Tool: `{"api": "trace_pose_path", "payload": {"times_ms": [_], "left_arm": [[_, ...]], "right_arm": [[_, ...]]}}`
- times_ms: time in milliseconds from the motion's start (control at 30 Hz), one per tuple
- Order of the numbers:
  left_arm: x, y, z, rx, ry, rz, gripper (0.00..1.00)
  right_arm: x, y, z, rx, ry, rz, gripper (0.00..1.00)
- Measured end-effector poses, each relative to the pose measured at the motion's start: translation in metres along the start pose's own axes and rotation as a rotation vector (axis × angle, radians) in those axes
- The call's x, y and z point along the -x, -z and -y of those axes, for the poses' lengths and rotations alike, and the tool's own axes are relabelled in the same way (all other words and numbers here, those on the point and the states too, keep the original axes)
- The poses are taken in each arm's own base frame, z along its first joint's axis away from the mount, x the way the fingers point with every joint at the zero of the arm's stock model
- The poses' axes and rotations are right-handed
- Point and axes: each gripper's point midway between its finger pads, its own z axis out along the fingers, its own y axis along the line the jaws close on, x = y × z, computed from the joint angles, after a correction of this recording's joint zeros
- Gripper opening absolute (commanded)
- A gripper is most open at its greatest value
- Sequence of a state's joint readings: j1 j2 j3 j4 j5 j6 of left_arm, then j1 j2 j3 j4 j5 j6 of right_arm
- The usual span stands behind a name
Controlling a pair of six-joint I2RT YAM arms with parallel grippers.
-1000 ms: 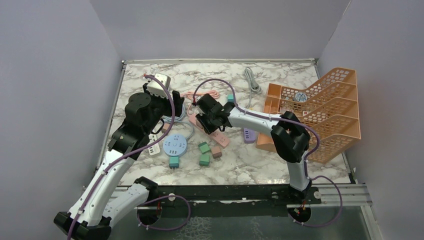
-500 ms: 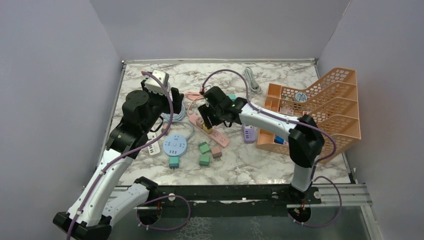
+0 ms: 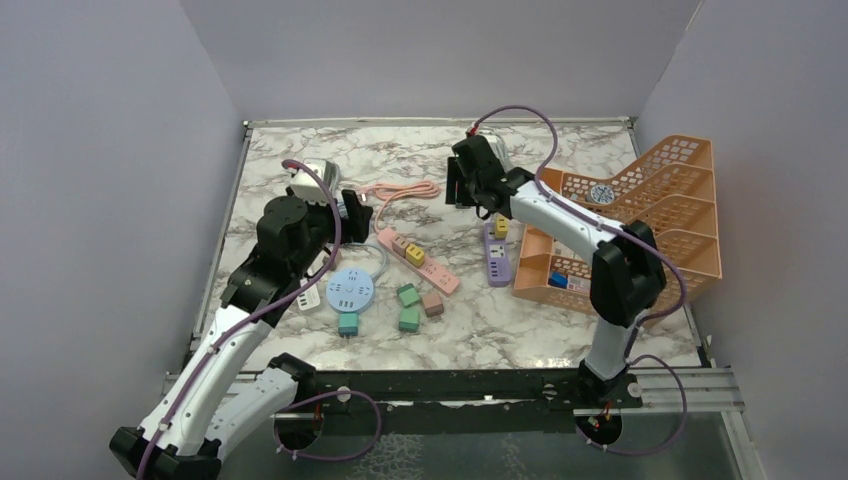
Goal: Insert the plug
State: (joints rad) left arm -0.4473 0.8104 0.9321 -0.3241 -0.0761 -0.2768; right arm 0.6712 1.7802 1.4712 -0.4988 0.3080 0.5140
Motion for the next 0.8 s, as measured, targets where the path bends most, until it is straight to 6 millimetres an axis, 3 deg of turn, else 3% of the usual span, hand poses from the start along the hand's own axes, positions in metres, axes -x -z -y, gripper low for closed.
{"api": "trace_pose_path", "payload": {"times_ms": [100,200,367,700,800], "left_arm": [[-0.023,-0.002,-0.002,0.011,0.064,-0.044,0.77],[-0.042,-0.003,-0.004,0.021,0.126,-0.079,0.78],[-0.047,-0.004,-0.003,0.026,0.187,-0.089,0.78],[-0.052,-0.016,-0.003,0.045,0.216,-0.12,0.78],[-0.055,-0.018,-0.003,0.049,0.219,-0.129,0.78]], "right_arm": [[-0.001,-0.039,0.029,-0.105,-0.034,-0.025,0.66],[-0.009,-0.071,0.041,-0.163,-0.033,-0.055,0.66],[-0.014,-0.107,0.052,-0.219,-0.032,-0.081,0.66],[-0.011,-0.131,0.068,-0.245,-0.005,-0.092,0.62],[-0.011,-0.134,0.064,-0.22,0.013,-0.097,0.62]]}}
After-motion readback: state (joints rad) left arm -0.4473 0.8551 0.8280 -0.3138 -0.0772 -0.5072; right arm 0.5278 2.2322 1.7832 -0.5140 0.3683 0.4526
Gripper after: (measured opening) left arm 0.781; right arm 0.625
